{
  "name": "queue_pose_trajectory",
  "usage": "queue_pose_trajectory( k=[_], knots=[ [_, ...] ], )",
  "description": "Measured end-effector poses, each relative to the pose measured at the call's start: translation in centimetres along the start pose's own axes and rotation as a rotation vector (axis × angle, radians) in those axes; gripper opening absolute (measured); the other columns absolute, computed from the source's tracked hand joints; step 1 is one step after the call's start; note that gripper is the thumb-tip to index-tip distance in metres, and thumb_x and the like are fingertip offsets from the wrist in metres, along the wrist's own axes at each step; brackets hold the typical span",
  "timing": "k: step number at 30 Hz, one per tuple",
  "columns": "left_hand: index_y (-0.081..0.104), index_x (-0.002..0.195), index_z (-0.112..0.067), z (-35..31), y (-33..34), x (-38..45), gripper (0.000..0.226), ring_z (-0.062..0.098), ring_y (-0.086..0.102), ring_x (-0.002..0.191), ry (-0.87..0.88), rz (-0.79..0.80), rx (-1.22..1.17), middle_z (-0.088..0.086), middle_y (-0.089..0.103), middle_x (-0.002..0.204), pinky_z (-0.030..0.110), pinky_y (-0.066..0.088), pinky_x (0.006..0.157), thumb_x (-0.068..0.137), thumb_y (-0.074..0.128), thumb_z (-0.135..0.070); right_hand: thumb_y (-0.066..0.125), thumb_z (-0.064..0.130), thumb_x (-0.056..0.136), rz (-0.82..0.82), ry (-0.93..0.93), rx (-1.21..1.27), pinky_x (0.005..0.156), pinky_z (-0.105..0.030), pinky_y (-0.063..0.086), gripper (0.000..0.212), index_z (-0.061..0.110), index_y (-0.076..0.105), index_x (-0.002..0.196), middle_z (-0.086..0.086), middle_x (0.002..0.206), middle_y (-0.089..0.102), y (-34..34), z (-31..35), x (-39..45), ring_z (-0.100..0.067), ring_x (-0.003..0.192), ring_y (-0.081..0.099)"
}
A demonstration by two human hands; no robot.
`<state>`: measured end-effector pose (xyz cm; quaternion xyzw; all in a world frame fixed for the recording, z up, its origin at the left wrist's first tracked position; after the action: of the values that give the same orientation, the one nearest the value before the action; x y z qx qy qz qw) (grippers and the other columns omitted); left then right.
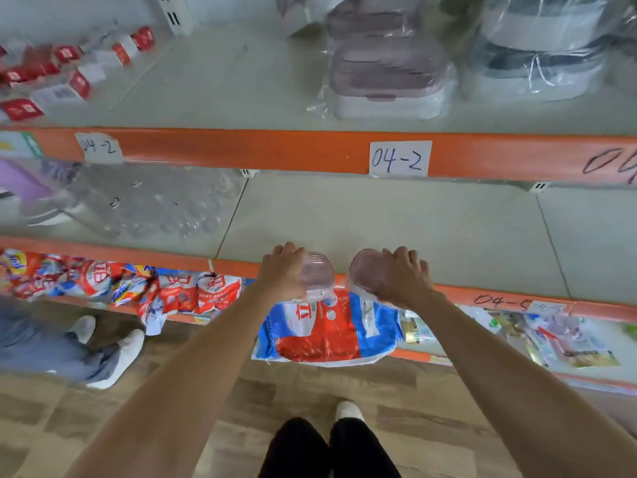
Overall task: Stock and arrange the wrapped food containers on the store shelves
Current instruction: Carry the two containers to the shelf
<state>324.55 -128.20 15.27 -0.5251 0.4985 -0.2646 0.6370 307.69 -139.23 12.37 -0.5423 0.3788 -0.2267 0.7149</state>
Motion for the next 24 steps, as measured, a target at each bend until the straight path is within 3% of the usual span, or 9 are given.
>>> queue_pose_trajectory(
  k=[3, 6, 11, 16, 18, 21, 24],
  knots=[
    [0.038, 0.138, -0.016, 0.7, 1.5, 3.5, 0.068, 0.027, 0.039, 0.124, 0.032, -0.032, -0.041, 0.007, 0.040, 0.133, 0.036, 0.038, 0.097, 0.077, 0.067, -0.019, 0.063, 0.039, 0.082, 0.056, -0.018, 0.014, 0.114, -0.040, 0.018, 0.076, 0.020, 0.022, 0.143, -0.006, 0.140, 0.032, 2.2, 0.4, 2.7, -0.025, 0.133, 0.029],
    [0.037, 0.141, -0.015, 1.7, 2.5, 5.9, 0.059, 0.024, 0.029, 0.135, 0.060, -0.068, -0.035, 0.007, 0.035, 0.144, 0.036, 0.031, 0.107, 0.086, 0.059, -0.012, 0.056, 0.026, 0.091, 0.043, -0.047, 0.026, 0.117, -0.036, 0.009, 0.066, 0.017, 0.022, 0.147, -0.003, 0.154, 0.015, 3.0, 0.7, 4.6, -0.018, 0.143, 0.012],
    [0.047, 0.132, -0.013, 2.7, 2.5, 8.4, 0.047, 0.022, 0.033, 0.131, 0.081, -0.255, 0.046, 0.003, 0.039, 0.140, 0.034, 0.037, 0.102, 0.087, 0.048, -0.001, 0.047, 0.012, 0.092, -0.186, -0.094, -0.076, 0.100, -0.034, 0.029, 0.042, 0.021, 0.041, 0.132, -0.001, 0.140, 0.032, 1.4, 2.9, 7.5, -0.021, 0.132, 0.028],
    [0.044, 0.135, -0.011, 4.9, 1.6, 12.4, 0.044, 0.025, 0.039, 0.125, 0.055, -0.442, 0.004, 0.006, 0.044, 0.134, 0.036, 0.040, 0.097, 0.092, 0.049, -0.013, 0.039, 0.004, 0.090, -0.377, -0.100, -0.058, 0.095, -0.032, 0.028, 0.044, 0.018, 0.039, 0.132, -0.003, 0.134, 0.039, 0.9, 5.1, 12.1, -0.022, 0.130, 0.031],
    [0.040, 0.138, -0.007, 5.9, 1.7, 14.2, 0.045, 0.027, 0.038, 0.126, 0.058, -0.505, 0.010, 0.009, 0.042, 0.137, 0.036, 0.035, 0.102, 0.094, 0.045, -0.018, 0.038, 0.005, 0.091, -0.423, -0.109, -0.043, 0.103, -0.031, 0.022, 0.044, 0.016, 0.038, 0.133, -0.005, 0.138, 0.037, 1.1, 5.9, 14.1, -0.022, 0.133, 0.028],
    [0.023, 0.146, -0.004, 8.1, 3.0, 17.3, 0.057, 0.026, 0.025, 0.138, 0.040, -0.532, 0.046, 0.010, 0.028, 0.149, 0.034, 0.022, 0.112, 0.095, 0.042, -0.019, 0.034, 0.014, 0.097, -0.447, -0.104, -0.060, 0.115, -0.037, 0.004, 0.049, 0.009, 0.022, 0.144, -0.012, 0.153, 0.018, 2.9, 7.6, 17.6, -0.027, 0.143, 0.010],
    [0.012, 0.150, -0.005, 8.6, 3.2, 17.7, 0.066, 0.025, 0.012, 0.145, 0.009, -0.546, 0.021, 0.010, 0.014, 0.157, 0.033, 0.007, 0.118, 0.094, 0.044, -0.017, 0.030, 0.031, 0.100, -0.429, -0.079, -0.081, 0.115, -0.042, -0.007, 0.055, 0.005, 0.015, 0.147, -0.017, 0.157, 0.003, 3.6, 7.8, 18.1, -0.029, 0.145, -0.004]
  ],
)
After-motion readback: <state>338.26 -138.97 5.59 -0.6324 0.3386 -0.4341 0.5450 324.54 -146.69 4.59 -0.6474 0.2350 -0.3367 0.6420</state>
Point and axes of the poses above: each hand's wrist, its own x-axis towards the middle knuckle, its own y-axis out of the palm, z = x × y, the point moved 10 cm from there along x, towards the middle knuckle
